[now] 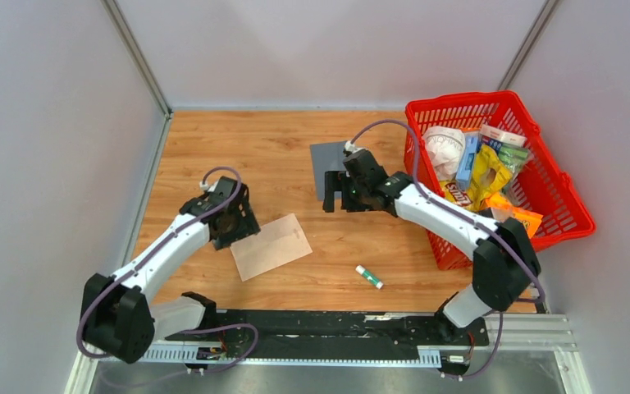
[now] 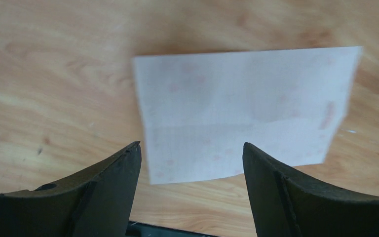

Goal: Place the letter into the envelope and seal it

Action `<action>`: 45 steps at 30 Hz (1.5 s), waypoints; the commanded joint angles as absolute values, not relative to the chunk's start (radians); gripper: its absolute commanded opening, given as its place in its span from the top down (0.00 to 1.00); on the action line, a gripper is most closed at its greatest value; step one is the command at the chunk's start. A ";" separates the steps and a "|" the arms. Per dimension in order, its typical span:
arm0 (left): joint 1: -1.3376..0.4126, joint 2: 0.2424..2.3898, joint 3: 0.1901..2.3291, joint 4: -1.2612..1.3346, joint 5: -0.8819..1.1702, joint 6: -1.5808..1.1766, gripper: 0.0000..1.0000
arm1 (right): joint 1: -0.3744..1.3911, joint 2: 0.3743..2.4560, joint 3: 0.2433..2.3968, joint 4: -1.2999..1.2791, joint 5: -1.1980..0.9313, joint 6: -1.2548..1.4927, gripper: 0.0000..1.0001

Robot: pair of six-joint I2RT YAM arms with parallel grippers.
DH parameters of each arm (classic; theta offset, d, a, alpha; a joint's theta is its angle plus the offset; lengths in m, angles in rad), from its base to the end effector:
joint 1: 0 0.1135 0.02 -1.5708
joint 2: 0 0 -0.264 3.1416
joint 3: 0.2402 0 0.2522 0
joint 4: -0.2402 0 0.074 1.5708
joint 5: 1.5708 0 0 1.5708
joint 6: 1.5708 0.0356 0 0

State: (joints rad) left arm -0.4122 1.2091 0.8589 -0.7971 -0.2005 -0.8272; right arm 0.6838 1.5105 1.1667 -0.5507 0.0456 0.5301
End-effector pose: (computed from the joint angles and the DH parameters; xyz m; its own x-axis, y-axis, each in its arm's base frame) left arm 0.2062 -0.0824 0.2335 -0.7992 -0.4378 -0.4118 -0.3998 0.8988 -0.1796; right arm 0.2518 0.2031 0.2655 -0.8295 -0.0244 -0.5580 -0.2197 0.9328 0.2858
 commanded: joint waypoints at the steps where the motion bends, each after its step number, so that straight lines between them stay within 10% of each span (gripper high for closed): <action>1: -0.322 1.059 0.672 -0.848 -0.172 -0.907 0.17 | 0.761 1.652 1.247 -0.469 -0.067 0.462 0.00; 19: -0.272 1.016 0.630 -0.897 -0.204 -0.942 0.18 | 1.017 2.081 1.644 -0.655 0.202 0.350 0.00; 45: -0.261 1.137 0.591 -0.620 -0.065 -0.819 0.22 | 1.011 2.212 1.671 -0.704 0.213 0.385 0.00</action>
